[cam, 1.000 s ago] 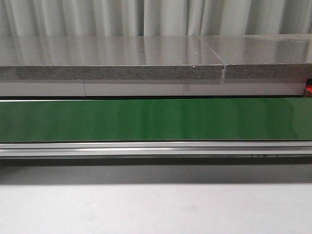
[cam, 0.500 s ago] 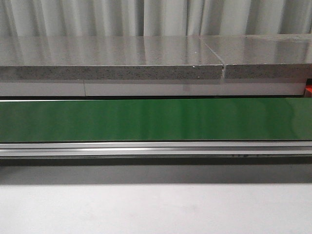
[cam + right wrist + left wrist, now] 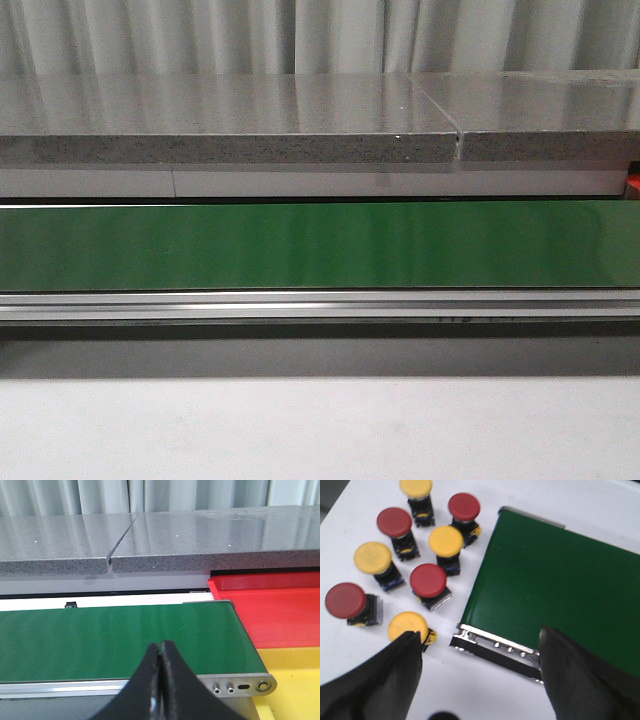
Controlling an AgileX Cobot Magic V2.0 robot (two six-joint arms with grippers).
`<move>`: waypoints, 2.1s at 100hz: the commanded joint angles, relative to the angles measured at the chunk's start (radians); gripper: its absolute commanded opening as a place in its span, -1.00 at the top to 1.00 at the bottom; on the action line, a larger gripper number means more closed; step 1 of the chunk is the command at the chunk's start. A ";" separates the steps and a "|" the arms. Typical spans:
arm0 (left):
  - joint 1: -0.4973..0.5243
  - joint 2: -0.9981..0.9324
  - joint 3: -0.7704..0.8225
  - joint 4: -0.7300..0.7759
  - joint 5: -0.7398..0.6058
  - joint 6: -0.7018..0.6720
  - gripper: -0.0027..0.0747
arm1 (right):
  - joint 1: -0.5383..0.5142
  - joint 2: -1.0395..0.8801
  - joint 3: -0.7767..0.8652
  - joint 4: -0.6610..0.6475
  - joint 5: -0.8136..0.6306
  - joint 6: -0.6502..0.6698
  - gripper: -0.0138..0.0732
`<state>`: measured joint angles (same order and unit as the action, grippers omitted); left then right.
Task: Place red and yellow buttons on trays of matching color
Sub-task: 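Grasp a red button with the left gripper and set it on the belt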
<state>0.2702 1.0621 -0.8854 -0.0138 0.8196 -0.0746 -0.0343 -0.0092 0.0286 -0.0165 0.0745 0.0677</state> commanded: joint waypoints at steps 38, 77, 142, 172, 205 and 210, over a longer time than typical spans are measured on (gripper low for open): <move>0.141 0.284 -0.176 -0.058 0.110 0.011 -0.33 | -0.001 -0.010 -0.016 -0.007 -0.083 -0.005 0.84; 0.141 0.567 -0.354 -0.063 0.175 0.036 -0.33 | -0.001 -0.010 -0.016 -0.007 -0.083 -0.005 0.84; 0.141 0.722 -0.426 -0.067 0.176 0.036 0.23 | -0.001 -0.010 -0.016 -0.007 -0.083 -0.005 0.84; 0.141 0.670 -0.426 -0.067 0.191 0.056 0.37 | -0.001 -0.010 -0.016 -0.007 -0.083 -0.005 0.84; 0.136 0.487 -0.426 -0.067 0.244 0.075 0.37 | -0.001 -0.010 -0.016 -0.007 -0.083 -0.005 0.84; 0.126 0.463 -0.426 -0.067 0.256 0.075 0.37 | -0.001 -0.010 -0.016 -0.007 -0.083 -0.005 0.84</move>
<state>0.4105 1.6044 -1.2824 -0.0674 1.0709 0.0000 -0.0343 -0.0092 0.0286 -0.0165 0.0745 0.0677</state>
